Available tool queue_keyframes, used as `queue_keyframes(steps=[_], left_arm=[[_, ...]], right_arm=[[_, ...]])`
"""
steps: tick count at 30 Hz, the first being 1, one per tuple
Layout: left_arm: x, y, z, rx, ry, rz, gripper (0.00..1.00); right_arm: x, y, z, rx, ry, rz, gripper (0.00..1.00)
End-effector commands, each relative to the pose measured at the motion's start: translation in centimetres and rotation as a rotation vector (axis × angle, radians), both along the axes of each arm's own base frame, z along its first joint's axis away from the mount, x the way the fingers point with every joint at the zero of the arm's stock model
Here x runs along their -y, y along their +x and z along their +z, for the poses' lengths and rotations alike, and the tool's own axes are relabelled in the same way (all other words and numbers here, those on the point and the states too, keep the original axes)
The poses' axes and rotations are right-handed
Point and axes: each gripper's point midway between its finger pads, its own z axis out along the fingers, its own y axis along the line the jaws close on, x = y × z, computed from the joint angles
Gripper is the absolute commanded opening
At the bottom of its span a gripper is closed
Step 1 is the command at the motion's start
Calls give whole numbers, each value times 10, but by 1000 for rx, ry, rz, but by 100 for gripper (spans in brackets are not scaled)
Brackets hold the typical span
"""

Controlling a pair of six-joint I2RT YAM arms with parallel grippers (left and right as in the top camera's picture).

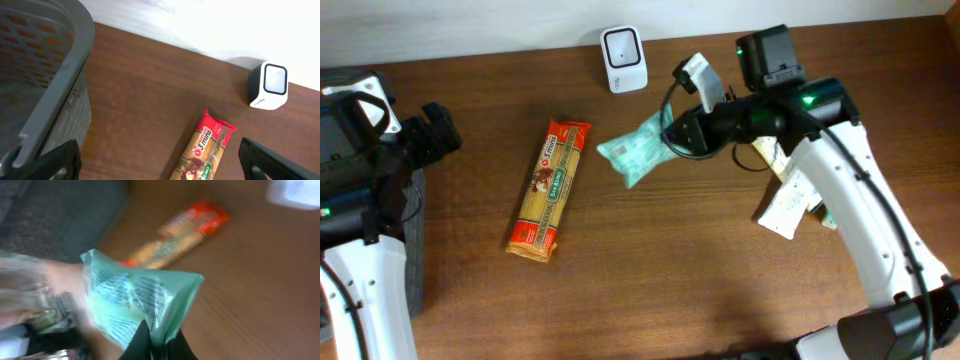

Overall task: Scan the item barcode
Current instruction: 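Carry the pouch to the scanner and hold it before the window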

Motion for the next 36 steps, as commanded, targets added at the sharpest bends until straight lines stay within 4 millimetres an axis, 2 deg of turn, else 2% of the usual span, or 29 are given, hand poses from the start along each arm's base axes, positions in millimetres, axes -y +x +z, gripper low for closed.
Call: queue_keyframes(steps=[1, 2, 4, 6, 8, 10, 12, 14, 19, 21, 23, 25, 26, 28, 29, 31, 33, 35, 36], left_arm=[[1, 0, 4, 10, 12, -16, 99], [1, 0, 4, 10, 12, -16, 99], [1, 0, 4, 10, 12, -16, 99], [1, 0, 4, 10, 12, -16, 99], [1, 0, 4, 10, 12, -17, 99], [1, 0, 4, 10, 12, -16, 99], [1, 0, 4, 10, 12, -16, 99], [1, 0, 4, 10, 12, -16, 99], [1, 0, 4, 10, 12, -16, 99], [1, 0, 4, 10, 12, -17, 99], [1, 0, 4, 10, 12, -16, 99], [1, 0, 4, 10, 12, -16, 99], [1, 0, 4, 10, 12, -16, 99], [1, 0, 4, 10, 12, -17, 99], [1, 0, 4, 10, 12, -16, 99], [1, 0, 4, 10, 12, -16, 99], [1, 0, 4, 10, 12, -16, 99], [1, 0, 4, 10, 12, -16, 99], [1, 0, 4, 10, 12, -16, 99]], right_arm=[[39, 72, 13, 326, -383, -406, 4], [34, 97, 21, 459, -455, -442, 4], [17, 149, 23, 747, -674, -337, 4], [5, 198, 18, 940, -737, -373, 4], [-10, 228, -1, 1098, -847, -309, 4], [-21, 250, -37, 1219, -1001, -223, 4], [-27, 261, -69, 1282, -1097, -162, 4], [-30, 265, -86, 1315, -1128, -150, 4], [-31, 265, -89, 1312, -1130, -151, 4], [-29, 263, -78, 1320, -1139, -207, 4], [-32, 256, -50, 1347, -1124, -253, 4], [-35, 241, -4, 1360, -1084, -311, 4], [-39, 227, 20, 1307, -993, -315, 4], [-44, 190, 40, 1141, -836, -232, 4], [-41, 161, 48, 982, -642, -262, 4], [-32, 117, 52, 682, -341, -358, 4], [-10, 63, 36, 356, -211, -363, 4], [27, 26, 0, 45, -215, -437, 4], [62, 4, -31, -136, -304, -504, 4]])
